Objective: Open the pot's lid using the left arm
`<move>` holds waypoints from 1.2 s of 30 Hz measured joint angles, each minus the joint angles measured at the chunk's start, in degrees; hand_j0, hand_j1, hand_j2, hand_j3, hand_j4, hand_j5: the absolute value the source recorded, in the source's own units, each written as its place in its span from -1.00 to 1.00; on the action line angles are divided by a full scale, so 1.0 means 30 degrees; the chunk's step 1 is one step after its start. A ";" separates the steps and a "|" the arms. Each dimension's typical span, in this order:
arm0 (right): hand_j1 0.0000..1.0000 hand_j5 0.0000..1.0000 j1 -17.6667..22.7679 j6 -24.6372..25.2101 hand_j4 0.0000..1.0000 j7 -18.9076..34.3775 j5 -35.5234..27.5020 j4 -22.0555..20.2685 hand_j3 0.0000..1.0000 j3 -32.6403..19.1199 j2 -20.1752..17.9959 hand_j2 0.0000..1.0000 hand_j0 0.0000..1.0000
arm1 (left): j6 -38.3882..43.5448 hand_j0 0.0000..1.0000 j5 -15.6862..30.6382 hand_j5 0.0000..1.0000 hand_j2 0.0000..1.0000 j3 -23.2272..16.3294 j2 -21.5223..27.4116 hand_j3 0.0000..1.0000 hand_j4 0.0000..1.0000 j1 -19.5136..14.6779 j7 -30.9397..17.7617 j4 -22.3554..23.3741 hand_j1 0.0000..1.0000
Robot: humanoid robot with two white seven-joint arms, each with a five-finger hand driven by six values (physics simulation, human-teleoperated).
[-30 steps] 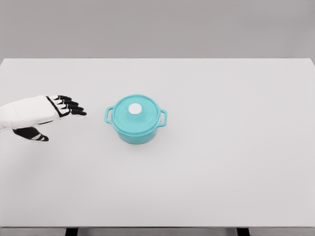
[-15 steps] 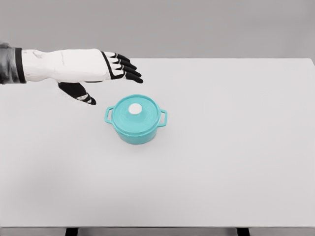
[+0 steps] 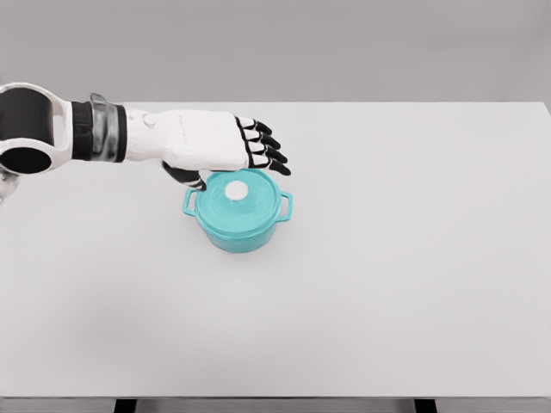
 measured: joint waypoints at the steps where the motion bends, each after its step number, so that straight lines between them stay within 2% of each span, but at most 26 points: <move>1: 1.00 1.00 0.0000 0.0000 1.00 0.0000 0.0000 0.0000 1.00 0.0001 0.0000 1.00 1.00 | 0.0122 1.00 -0.0110 1.00 1.00 -0.0303 -0.0227 1.00 1.00 -0.0117 0.0000 0.0194 1.00; 6: 1.00 1.00 0.0000 0.0000 1.00 0.0000 0.0000 -0.0002 1.00 0.0000 0.0000 1.00 1.00 | 0.0747 1.00 -0.0321 1.00 1.00 -0.1777 -0.1065 1.00 1.00 -0.0206 0.0000 0.1368 1.00; 11: 1.00 1.00 0.0000 0.0000 1.00 0.0000 0.0000 -0.0001 1.00 0.0000 0.0000 1.00 1.00 | 0.1714 1.00 -0.0381 1.00 1.00 -0.2986 -0.1351 1.00 1.00 -0.0206 -0.0001 0.1829 1.00; 12: 1.00 1.00 -0.0029 0.0000 1.00 0.0000 -0.0001 -0.0001 1.00 0.0000 0.0000 1.00 1.00 | 0.1784 0.92 -0.0382 0.92 0.92 -0.3110 -0.1388 0.92 0.92 -0.0206 -0.0001 0.1862 0.92; 16: 1.00 1.00 0.0000 0.0000 1.00 0.0000 0.0000 0.0001 1.00 0.0001 0.0000 1.00 1.00 | 0.1909 0.67 -0.0382 0.67 0.67 -0.3344 -0.1452 0.67 0.67 -0.0411 0.0000 0.1923 0.67; 19: 1.00 1.00 0.0000 -0.0001 1.00 0.0000 0.0000 -0.0001 1.00 0.0001 0.0000 1.00 1.00 | 0.1940 0.67 -0.0379 0.67 0.67 -0.3411 -0.1368 0.67 0.67 -0.0763 0.0001 0.1937 0.67; 36: 1.00 1.00 0.0000 0.0000 1.00 0.0000 0.0000 0.0006 1.00 0.0001 0.0000 1.00 1.00 | 0.1941 0.66 -0.1292 0.66 0.66 -0.3586 -0.1247 0.66 0.66 -0.0763 0.0001 0.2843 0.66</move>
